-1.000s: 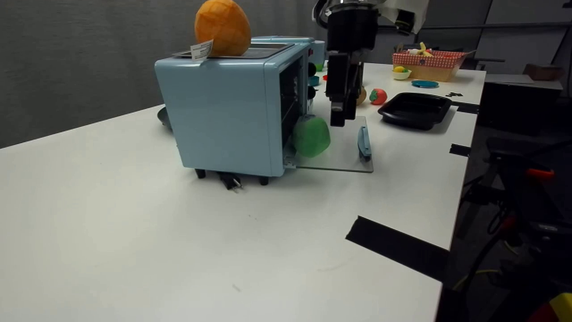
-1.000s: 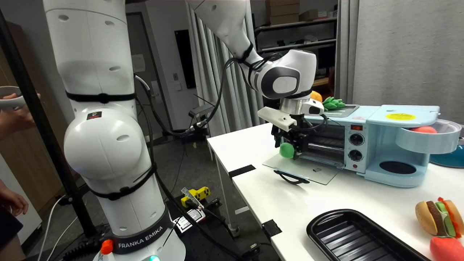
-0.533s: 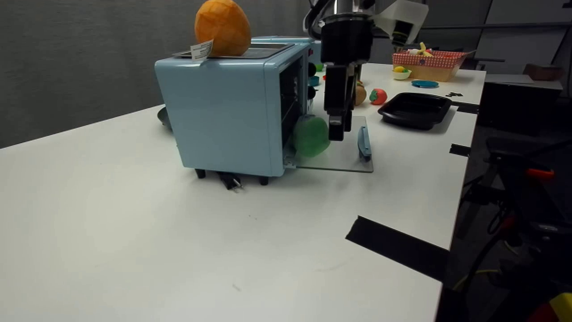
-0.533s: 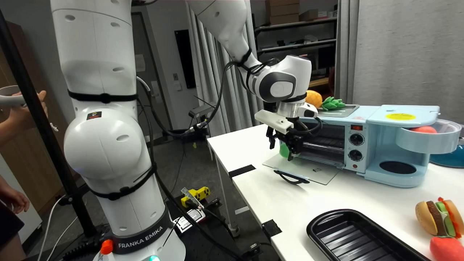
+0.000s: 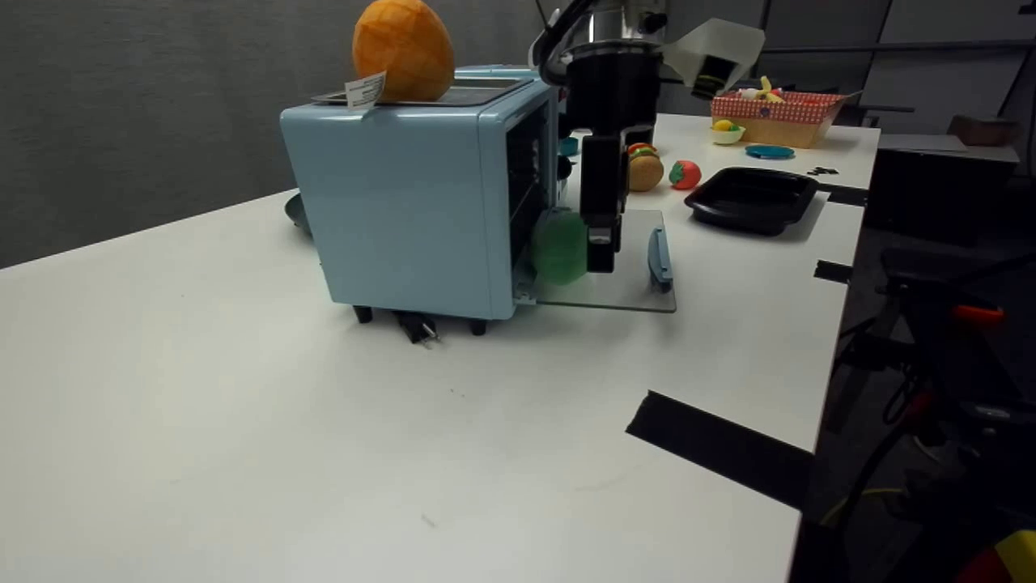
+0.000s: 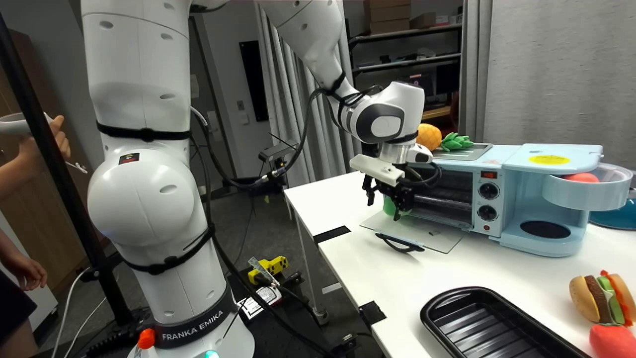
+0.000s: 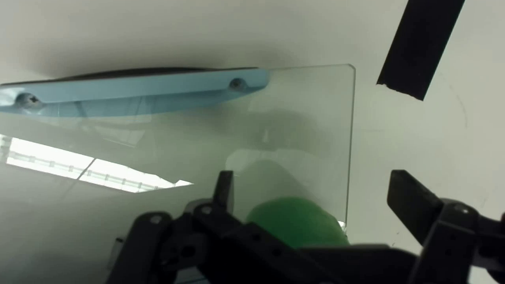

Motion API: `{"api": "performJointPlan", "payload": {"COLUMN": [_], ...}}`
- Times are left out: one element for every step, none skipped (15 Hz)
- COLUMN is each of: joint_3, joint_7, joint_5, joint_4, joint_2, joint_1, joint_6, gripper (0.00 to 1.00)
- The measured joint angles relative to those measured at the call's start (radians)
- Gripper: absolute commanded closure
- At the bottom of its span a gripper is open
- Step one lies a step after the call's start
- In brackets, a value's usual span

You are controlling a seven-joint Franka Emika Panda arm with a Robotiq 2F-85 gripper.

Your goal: Put the pear plushie in the oven then close the oven door

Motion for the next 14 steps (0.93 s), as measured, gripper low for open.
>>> {"api": "performJointPlan", "payload": {"joint_3": [0.004, 0.008, 0.011, 0.014, 0.016, 0.018, 0.02, 0.021, 0.021, 0.021, 0.021, 0.021, 0.021, 0.021], "joint_7": [-0.006, -0.012, -0.017, -0.021, -0.023, -0.024, -0.025, -0.025, -0.026, -0.027, -0.03, -0.034, -0.037, -0.039], "joint_5": [-0.005, -0.012, -0.021, -0.03, -0.041, -0.049, -0.057, -0.064, -0.073, -0.079, -0.081, -0.081, -0.082, -0.083], "joint_4": [0.003, 0.005, 0.008, 0.01, 0.011, 0.012, 0.012, 0.013, 0.013, 0.013, 0.013, 0.013, 0.013, 0.013], "joint_2": [0.003, 0.006, 0.009, 0.012, 0.014, 0.016, 0.018, 0.02, 0.022, 0.024, 0.026, 0.027, 0.027, 0.027], "joint_1": [0.0, 0.0, 0.0, 0.0, 0.0, 0.0, 0.0, 0.0, 0.0, 0.0, 0.0, 0.0, 0.0, 0.0], "joint_6": [0.009, 0.02, 0.032, 0.042, 0.054, 0.064, 0.073, 0.08, 0.089, 0.095, 0.099, 0.103, 0.107, 0.111], "gripper": [0.0, 0.0, 0.0, 0.0, 0.02, 0.2, 0.26, 0.31, 0.39, 0.48, 0.55, 0.64, 0.7, 0.77]}}
